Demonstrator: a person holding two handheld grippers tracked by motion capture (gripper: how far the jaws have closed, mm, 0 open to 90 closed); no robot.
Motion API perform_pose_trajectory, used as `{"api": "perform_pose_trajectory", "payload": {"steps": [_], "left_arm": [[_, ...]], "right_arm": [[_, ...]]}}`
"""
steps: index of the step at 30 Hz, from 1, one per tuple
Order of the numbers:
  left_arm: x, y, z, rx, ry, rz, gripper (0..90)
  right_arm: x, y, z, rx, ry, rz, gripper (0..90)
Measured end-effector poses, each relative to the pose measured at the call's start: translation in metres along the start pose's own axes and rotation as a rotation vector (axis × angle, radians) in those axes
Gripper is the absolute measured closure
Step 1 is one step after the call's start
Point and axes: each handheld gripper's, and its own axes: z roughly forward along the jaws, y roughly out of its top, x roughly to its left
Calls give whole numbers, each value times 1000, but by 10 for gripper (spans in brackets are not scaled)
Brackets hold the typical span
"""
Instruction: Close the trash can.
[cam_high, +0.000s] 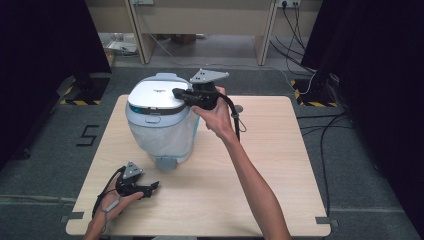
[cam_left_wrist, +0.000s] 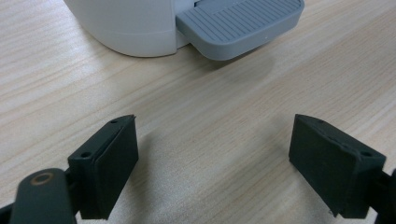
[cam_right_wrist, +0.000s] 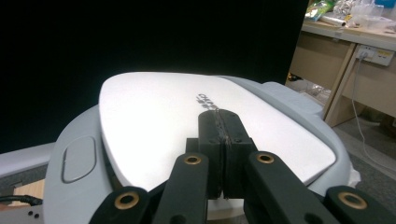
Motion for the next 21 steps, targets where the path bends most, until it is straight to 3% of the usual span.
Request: {"api": "perform_pose_trajectory", "payload": {"steps": [11,21], "left_arm": [[0,0,0,0,0,0,146],[0,0,0,0,0,0,146]], "right_arm": [[26,2,5,46,-2,-56,883],[39,0,17,70,23,-60,882]]}}
